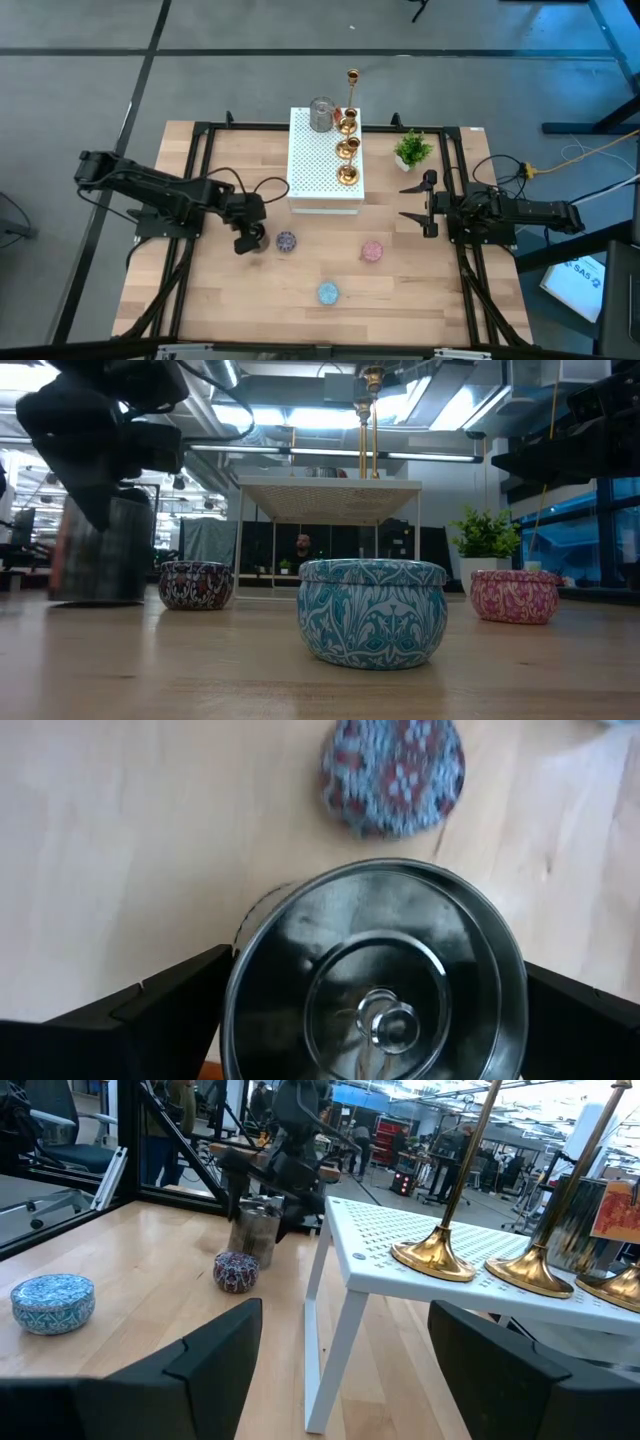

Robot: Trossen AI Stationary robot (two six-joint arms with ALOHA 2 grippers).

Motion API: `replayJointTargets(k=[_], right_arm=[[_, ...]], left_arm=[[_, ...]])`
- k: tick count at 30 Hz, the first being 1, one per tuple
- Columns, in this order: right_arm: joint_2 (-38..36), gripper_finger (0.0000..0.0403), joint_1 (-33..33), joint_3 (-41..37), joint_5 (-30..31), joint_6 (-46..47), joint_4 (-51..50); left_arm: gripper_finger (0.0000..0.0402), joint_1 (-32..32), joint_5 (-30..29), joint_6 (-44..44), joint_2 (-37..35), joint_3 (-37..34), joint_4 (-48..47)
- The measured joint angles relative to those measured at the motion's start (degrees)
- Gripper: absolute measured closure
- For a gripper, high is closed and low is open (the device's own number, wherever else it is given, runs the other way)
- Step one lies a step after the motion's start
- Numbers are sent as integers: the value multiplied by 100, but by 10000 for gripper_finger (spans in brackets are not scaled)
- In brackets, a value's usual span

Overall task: Pick & Place candle stick holders
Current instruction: Put the silver scented candle can on the shelf

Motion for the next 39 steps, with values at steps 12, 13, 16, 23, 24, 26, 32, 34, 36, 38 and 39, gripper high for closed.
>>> replayJointTargets(k=[12, 13, 16, 23, 24, 26, 32, 34, 36, 38, 39], right_arm=[[0, 112, 0, 0, 0, -1, 0], [0, 112, -1, 0, 0, -1, 2], [0, 112, 0, 0, 0, -1, 2], [0, 112, -2, 0, 0, -1, 2], [0, 112, -1, 0, 0, 0, 1], [0, 112, -1, 0, 0, -1, 0], [0, 112, -1, 0, 0, -1, 0], [0, 112, 0, 0, 0, -1, 0], [0, 112, 0, 0, 0, -1, 0], [0, 112, 0, 0, 0, 0, 2], [0, 112, 0, 0, 0, 1, 2]], left_arm=[[3, 4, -548, -530, 44, -3, 456], [3, 0, -549, -640, 58, 2, 472], [3, -15, -511, -825, 59, 9, 431], [3, -155, -633, -557, 55, 29, 249], [3, -166, -670, -537, 53, 39, 151], [7, -192, -774, -536, 59, 57, -47], [32, -192, -1001, -575, 57, 61, -426], [33, -190, -1036, -611, 57, 60, -437], [33, -190, -1083, -629, 57, 60, -441], [33, -187, -1136, -684, 28, 104, -501], [34, -181, -1180, -726, 10, 154, -600]])
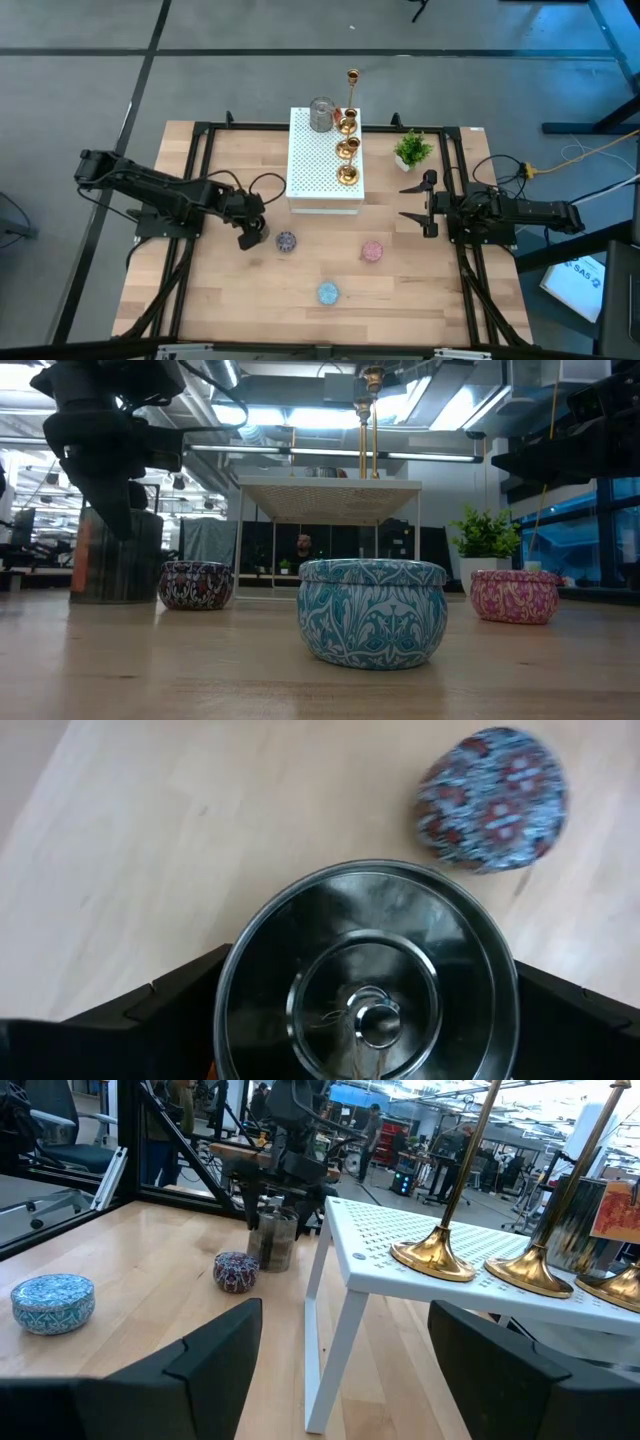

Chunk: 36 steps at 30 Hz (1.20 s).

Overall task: Pick & Place candle stick holders
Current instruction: Put the silver scented candle can on the shelf

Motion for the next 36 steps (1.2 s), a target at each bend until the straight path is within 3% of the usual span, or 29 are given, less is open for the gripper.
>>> replayJointTargets(k=[10, 17, 23, 28, 36], right_arm=[[0, 112, 0, 0, 0, -2, 0], [0, 111, -2, 0, 0, -2, 0], [0, 111, -1, 0, 1, -2, -1], [0, 111, -2, 0, 0, -2, -2], [0, 111, 0, 0, 0, -2, 0]], left_arm=[[46, 4, -520, -18, -28, 1199, -1641], [46, 126, -452, -4, -32, 2358, -2207], [46, 448, -362, 384, 6, 3339, -2133], [46, 877, -222, 936, 432, 4076, -1848], [46, 1806, 154, 1845, 1726, 5203, -1844]])
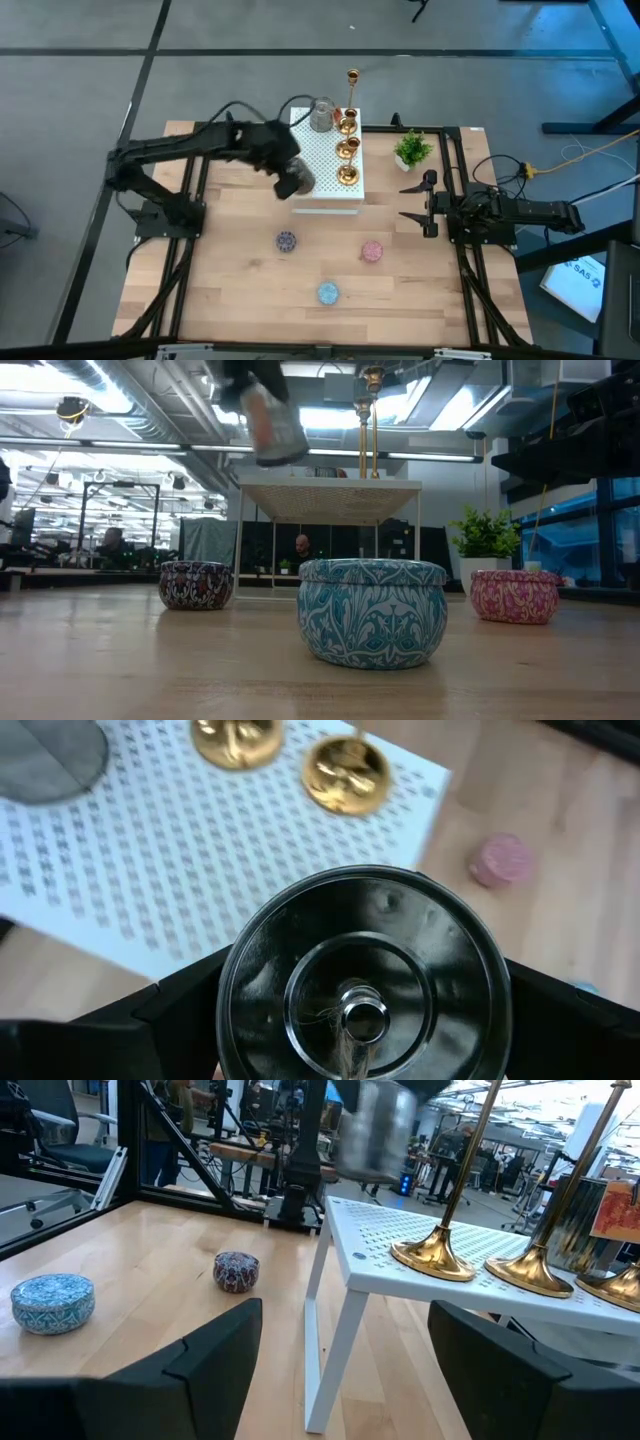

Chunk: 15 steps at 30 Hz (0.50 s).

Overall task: Pick & Place candle stick holders
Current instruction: Put the silver scented candle can on the shelf

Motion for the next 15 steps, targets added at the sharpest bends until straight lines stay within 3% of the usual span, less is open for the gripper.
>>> replayJointTargets(k=[15], right_arm=[[0, 111, -2, 0, 0, 1, 0]], left_arm=[[46, 1045, 80, 799, 1658, 1408, -18]])
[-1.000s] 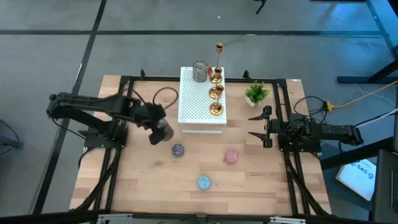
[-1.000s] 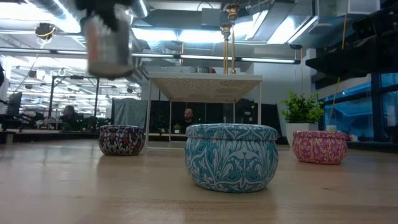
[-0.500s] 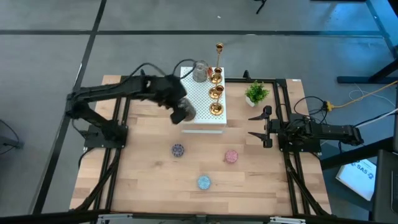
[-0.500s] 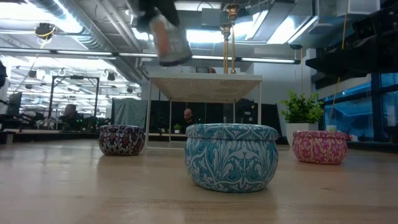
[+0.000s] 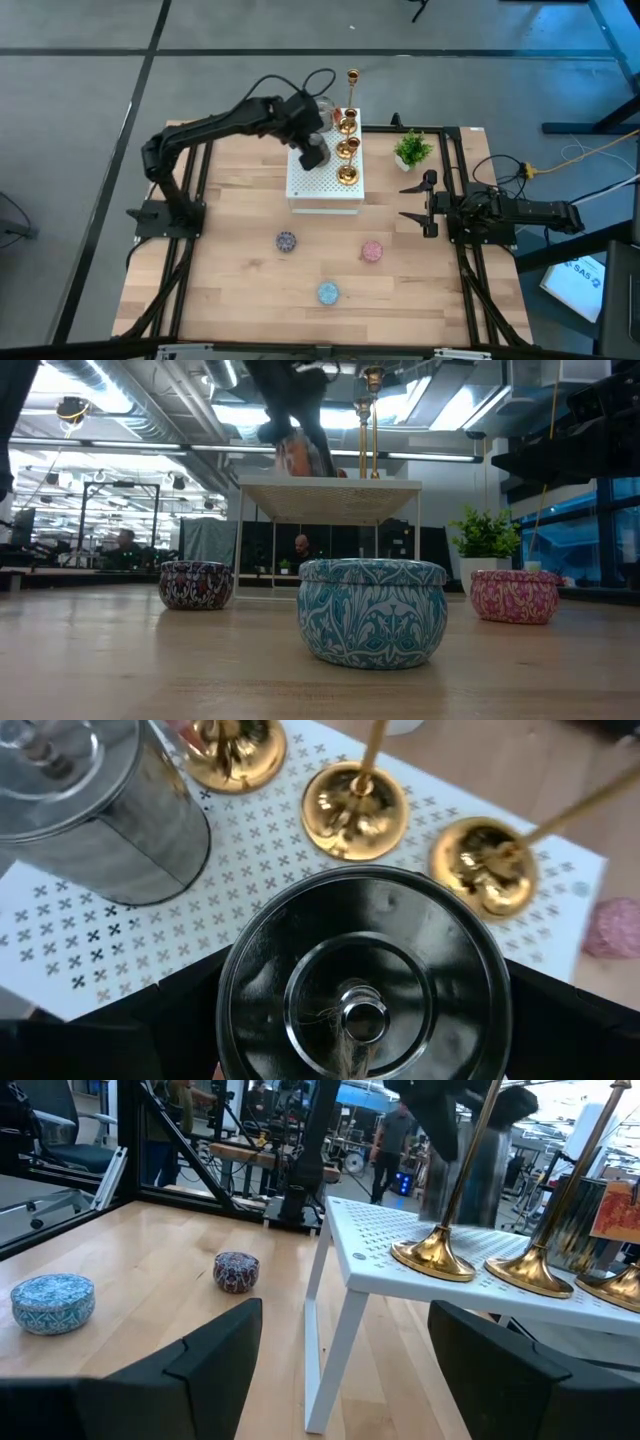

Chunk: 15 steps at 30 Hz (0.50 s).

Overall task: Pick & Place candle stick holders
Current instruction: Put the silver scented candle can on the shelf

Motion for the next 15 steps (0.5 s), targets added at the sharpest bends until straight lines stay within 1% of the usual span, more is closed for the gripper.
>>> replayJointTargets(k=[7, 15], right_arm=[[0, 111, 2, 0, 0, -1, -1], [0, 111, 1, 0, 0, -1, -1]], left_arm=[[46, 93, 15, 61, 322, 129, 161], [35, 46, 85, 461, 359, 114, 255]])
